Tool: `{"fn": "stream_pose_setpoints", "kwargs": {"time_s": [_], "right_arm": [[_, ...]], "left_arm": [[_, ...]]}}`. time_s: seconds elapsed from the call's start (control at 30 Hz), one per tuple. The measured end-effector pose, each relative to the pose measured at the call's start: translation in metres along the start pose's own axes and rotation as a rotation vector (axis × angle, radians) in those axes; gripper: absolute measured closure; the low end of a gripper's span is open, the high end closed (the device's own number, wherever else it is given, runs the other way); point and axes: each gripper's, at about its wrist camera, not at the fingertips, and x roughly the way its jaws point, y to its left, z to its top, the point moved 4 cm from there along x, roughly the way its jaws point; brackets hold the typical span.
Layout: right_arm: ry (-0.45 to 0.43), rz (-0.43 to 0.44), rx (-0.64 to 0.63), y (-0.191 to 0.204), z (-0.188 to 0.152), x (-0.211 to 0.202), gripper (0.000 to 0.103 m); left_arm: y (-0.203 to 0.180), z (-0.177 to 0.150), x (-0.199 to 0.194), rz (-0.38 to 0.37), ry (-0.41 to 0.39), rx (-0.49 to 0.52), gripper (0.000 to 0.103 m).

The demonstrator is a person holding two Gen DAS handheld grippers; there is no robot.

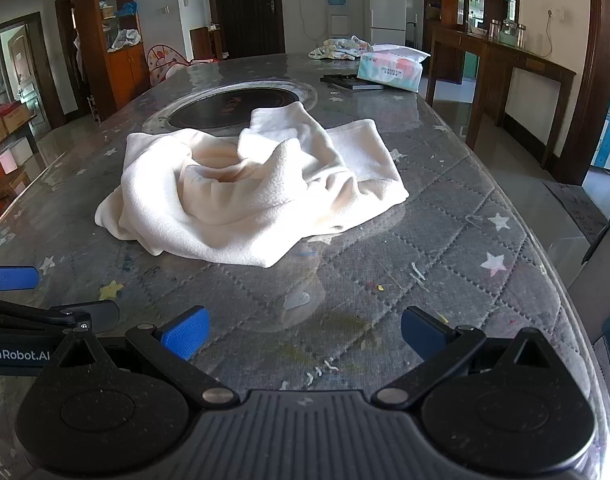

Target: Fold clothes

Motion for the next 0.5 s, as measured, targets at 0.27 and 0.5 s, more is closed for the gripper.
{"fn": "stream_pose_setpoints", "kwargs": {"time_s": [0.27, 0.5], "right_arm": [[0.001, 0.000, 0.001, -0.0008, 0.0006, 0.0019, 0.000], [0.002, 0.001, 0.004, -0.0013, 0.0021, 0.0034, 0.000]], "left_arm": [[-0.0004, 0.0017, 0.0015, 0.000, 0.002, -0.001, 0.000], [-0.0004, 0.0032, 0.0032, 0.002, 0.003, 0.001, 0.000]]}}
